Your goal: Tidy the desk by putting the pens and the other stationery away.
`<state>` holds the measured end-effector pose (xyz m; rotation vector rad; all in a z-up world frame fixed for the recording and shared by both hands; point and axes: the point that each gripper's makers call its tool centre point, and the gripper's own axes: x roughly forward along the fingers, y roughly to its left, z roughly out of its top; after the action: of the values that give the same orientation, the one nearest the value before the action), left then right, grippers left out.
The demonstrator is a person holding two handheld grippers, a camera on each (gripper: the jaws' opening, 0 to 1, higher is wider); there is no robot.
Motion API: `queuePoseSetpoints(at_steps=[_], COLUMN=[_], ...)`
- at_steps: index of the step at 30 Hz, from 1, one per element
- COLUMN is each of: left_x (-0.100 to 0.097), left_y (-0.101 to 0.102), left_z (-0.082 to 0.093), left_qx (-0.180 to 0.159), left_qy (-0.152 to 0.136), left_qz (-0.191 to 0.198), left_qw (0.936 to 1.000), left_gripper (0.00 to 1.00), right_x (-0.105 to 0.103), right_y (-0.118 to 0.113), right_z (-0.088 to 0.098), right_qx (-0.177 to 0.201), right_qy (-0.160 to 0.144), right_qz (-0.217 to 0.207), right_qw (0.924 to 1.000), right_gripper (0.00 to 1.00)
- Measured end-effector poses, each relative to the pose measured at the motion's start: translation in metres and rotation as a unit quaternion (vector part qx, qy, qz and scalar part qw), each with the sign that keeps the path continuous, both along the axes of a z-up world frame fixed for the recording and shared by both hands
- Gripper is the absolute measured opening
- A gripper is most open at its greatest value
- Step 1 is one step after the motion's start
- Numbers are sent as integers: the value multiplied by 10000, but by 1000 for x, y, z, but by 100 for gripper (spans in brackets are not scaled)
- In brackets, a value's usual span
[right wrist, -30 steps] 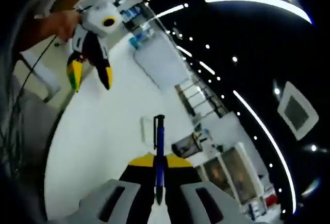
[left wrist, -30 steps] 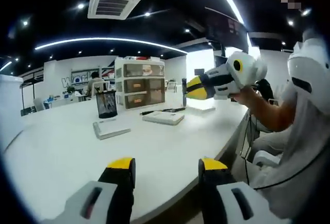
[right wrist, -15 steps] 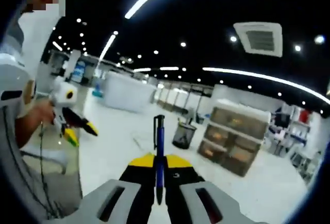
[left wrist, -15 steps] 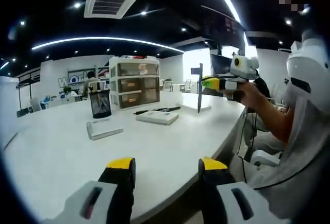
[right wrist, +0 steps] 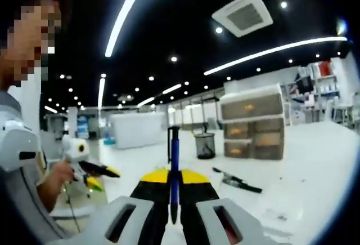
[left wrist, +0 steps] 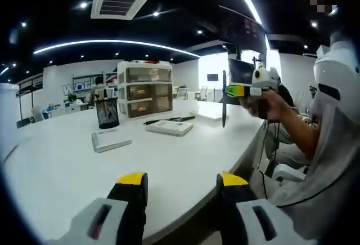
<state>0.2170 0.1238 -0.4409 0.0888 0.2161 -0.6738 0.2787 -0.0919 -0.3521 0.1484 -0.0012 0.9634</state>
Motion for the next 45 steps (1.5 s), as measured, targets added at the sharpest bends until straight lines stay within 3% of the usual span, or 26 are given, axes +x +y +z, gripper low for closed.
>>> queuePoseSetpoints(at_steps=[5, 16, 26, 35, 39, 41, 45], left_x=[-1, -2, -1, 0, 0, 1, 1], left_y=[0, -3, -6, -5, -2, -1, 2], left_z=[0, -1, -4, -3, -2, -2, -2], left_qx=[-10, -20, -64, -85, -101, -103, -92], left_qy=[-16, -11, 14, 12, -15, -21, -33], left_qz=[-7, -48, -119, -105, -76, -55, -37], left_qw=[10000, 10000, 9999, 9999, 9999, 9999, 9999], left_gripper=[49, 49, 49, 49, 49, 49, 49], right_x=[-2, 0, 6, 15, 21, 26, 46], right_y=[-2, 0, 15, 32, 46, 57, 74], right_z=[-4, -13, -17, 0, 17, 20, 33], right_qx=[200, 164, 67, -207, -425, -859, -987], right_qy=[208, 361, 528, 320, 38, -258, -441], right_qz=[16, -56, 69, 156, 224, 232, 348], right_qw=[9996, 9992, 9986, 9992, 9988, 9957, 9935], right_gripper=[3, 3, 3, 3, 3, 3, 3])
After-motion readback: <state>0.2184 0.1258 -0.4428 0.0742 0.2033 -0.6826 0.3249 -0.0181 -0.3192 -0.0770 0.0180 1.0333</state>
